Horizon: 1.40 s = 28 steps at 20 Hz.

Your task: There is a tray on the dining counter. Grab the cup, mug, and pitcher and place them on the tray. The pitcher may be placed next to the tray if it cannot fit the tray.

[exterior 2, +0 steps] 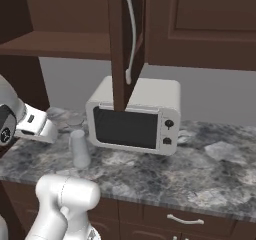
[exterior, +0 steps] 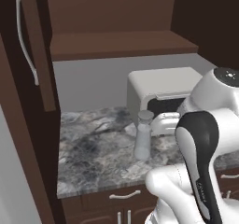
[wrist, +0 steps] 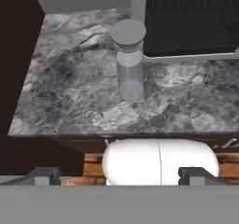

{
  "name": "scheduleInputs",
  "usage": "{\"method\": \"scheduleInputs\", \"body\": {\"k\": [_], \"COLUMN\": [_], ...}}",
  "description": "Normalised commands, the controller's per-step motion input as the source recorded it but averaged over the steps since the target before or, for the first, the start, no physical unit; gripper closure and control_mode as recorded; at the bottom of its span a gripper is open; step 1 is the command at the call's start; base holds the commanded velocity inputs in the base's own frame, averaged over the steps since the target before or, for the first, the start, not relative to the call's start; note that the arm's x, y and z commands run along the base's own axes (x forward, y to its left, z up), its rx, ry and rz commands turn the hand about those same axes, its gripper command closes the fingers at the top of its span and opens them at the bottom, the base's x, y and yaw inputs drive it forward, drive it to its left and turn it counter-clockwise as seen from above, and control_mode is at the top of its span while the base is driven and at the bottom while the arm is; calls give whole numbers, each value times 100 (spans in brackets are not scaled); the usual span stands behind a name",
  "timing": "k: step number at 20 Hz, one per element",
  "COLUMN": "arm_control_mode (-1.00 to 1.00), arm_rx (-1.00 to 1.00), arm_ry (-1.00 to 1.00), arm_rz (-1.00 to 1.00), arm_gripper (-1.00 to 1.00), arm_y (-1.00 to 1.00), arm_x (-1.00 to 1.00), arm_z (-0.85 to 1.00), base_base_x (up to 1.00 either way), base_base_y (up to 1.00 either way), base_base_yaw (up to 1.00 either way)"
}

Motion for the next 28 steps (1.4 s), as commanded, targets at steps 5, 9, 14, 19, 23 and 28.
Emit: {"method": "scheduleInputs", "body": {"k": [5, 9, 14, 19, 23, 28], "arm_control_mode": [-100, -100, -100, -100, -100, -100], "arm_rx": [0, -1, -6, -3, 0, 0], "arm_ry": [0, 0, 0, 0, 0, 0], "arm_rz": [0, 0, 1, 1, 1, 1], "arm_gripper": [-100, -100, -100, -100, -100, -100], "arm_y": [0, -1, -2, -4, -9, -7], "arm_x": [28, 37, 23, 22, 29, 32], "arm_z": [-29, -15, -32, -30, -26, -24], "base_base_x": [0, 0, 0, 0, 0, 0], "base_base_y": [0, 0, 0, 0, 0, 0], "base_base_yaw": [0, 0, 0, 0, 0, 0]}}
